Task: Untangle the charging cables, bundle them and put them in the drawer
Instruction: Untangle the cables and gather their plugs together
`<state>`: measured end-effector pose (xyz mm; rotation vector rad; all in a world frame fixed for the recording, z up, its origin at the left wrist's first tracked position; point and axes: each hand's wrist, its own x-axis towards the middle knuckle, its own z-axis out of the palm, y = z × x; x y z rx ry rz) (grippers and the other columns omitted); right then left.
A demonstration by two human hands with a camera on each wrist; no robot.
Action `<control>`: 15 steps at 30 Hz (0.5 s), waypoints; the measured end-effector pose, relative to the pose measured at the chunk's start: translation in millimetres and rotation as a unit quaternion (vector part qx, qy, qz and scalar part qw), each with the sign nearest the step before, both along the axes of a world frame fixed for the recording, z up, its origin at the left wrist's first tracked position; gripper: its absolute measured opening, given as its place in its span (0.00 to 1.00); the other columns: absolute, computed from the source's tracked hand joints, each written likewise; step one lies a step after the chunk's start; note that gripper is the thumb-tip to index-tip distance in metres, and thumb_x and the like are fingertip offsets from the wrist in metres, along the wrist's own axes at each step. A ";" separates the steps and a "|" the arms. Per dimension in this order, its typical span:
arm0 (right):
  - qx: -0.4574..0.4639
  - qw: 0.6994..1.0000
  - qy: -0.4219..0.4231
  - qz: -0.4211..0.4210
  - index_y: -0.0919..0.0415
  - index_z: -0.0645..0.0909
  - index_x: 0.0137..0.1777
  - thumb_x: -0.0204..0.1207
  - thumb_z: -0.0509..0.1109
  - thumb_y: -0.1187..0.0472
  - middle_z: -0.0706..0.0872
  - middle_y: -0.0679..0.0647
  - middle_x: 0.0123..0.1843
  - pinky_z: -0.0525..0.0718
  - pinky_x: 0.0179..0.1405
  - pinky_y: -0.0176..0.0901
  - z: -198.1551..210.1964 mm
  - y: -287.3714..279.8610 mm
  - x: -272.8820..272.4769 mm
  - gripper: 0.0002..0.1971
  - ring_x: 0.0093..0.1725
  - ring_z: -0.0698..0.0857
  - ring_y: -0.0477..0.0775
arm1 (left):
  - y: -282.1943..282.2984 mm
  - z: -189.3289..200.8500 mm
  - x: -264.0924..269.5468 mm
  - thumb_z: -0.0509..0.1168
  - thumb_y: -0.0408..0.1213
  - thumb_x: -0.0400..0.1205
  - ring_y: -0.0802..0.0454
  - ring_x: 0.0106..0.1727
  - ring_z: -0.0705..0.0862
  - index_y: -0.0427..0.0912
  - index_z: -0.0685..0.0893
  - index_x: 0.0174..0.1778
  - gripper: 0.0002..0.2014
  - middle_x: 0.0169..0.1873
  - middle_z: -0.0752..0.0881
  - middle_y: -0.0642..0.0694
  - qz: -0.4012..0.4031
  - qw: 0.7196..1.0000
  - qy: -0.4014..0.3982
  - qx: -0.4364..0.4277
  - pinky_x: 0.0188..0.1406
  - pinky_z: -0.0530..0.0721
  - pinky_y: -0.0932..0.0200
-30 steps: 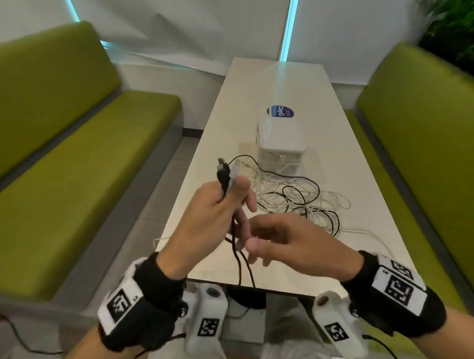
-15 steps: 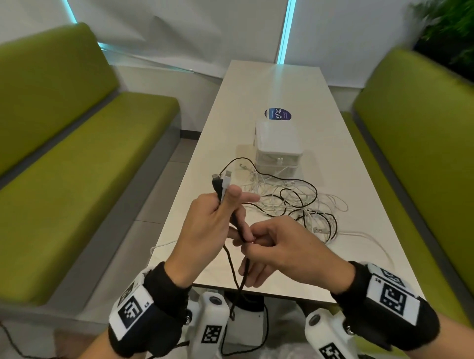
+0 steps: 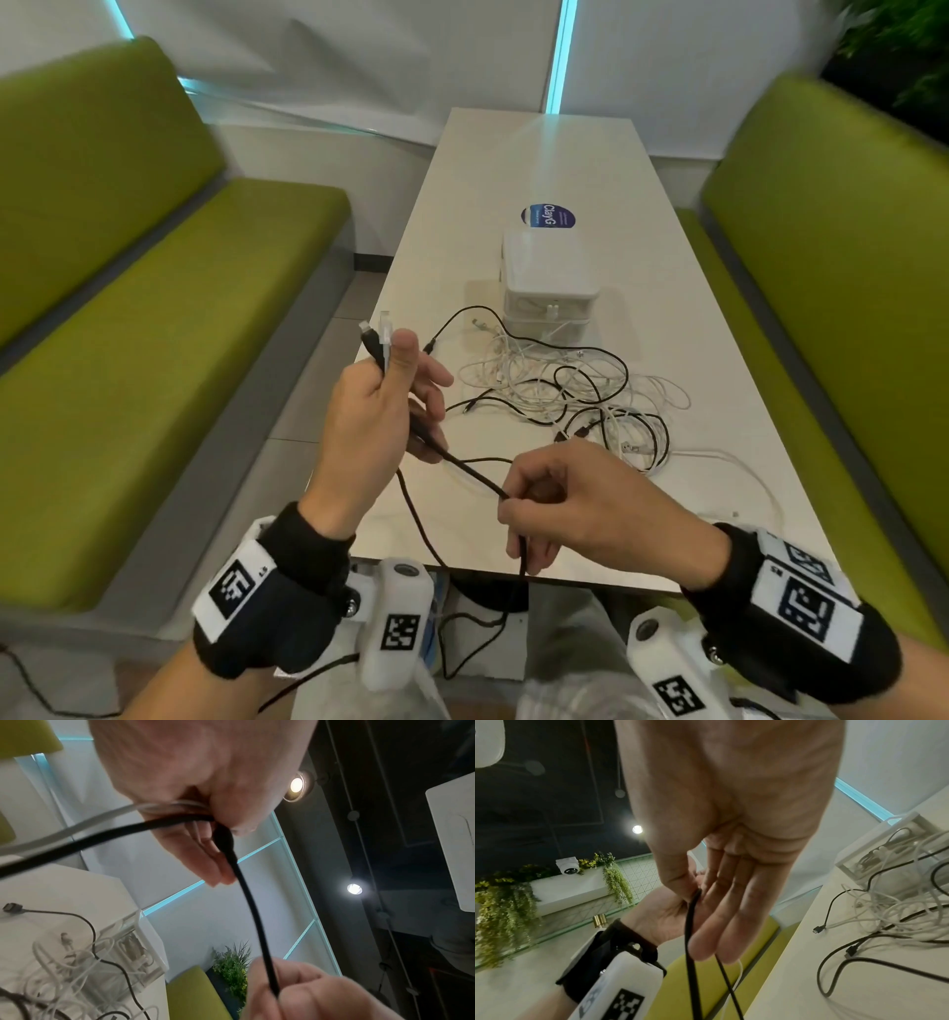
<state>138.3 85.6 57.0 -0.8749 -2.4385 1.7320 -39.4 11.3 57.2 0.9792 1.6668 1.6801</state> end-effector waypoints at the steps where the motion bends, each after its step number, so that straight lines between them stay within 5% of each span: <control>1: 0.005 1.000 -0.011 0.005 0.68 0.83 0.39 0.75 0.67 0.68 0.91 0.60 0.34 0.90 0.40 0.56 -2.3 1.5 0.9 0.05 0.31 0.91 0.59 | -0.5 -0.4 -0.4 0.50 0.57 0.83 0.44 0.25 0.86 0.37 0.84 0.37 0.28 0.25 0.84 0.43 -0.001 1.000 0.007 0.000 0.17 0.80 0.60; 4: 0.063 0.991 -0.086 0.086 0.69 0.81 0.39 0.74 0.68 0.63 0.90 0.60 0.34 0.89 0.41 0.53 -11.2 5.4 6.7 0.09 0.33 0.91 0.55 | -2.0 -1.2 -6.5 0.47 0.57 0.85 0.46 0.27 0.84 0.37 0.84 0.32 0.31 0.24 0.84 0.40 0.013 1.000 0.024 0.006 0.21 0.80 0.60; 8: 0.197 0.933 -0.211 0.215 0.58 0.86 0.42 0.75 0.67 0.51 0.90 0.53 0.39 0.87 0.45 0.51 -43.4 5.5 13.1 0.11 0.39 0.86 0.53 | -2.6 -5.3 -16.5 0.52 0.55 0.87 0.56 0.20 0.61 0.39 0.83 0.31 0.28 0.20 0.65 0.49 0.018 1.000 -0.002 -0.004 0.18 0.59 0.63; 15: 0.304 0.915 -0.243 0.106 0.52 0.84 0.56 0.80 0.64 0.46 0.88 0.52 0.53 0.77 0.46 0.43 -74.5 28.0 -5.7 0.14 0.54 0.84 0.54 | 1.5 -15.0 -12.4 0.54 0.51 0.87 0.56 0.21 0.56 0.41 0.85 0.29 0.26 0.20 0.60 0.53 -0.001 0.999 -0.039 -0.018 0.19 0.55 0.63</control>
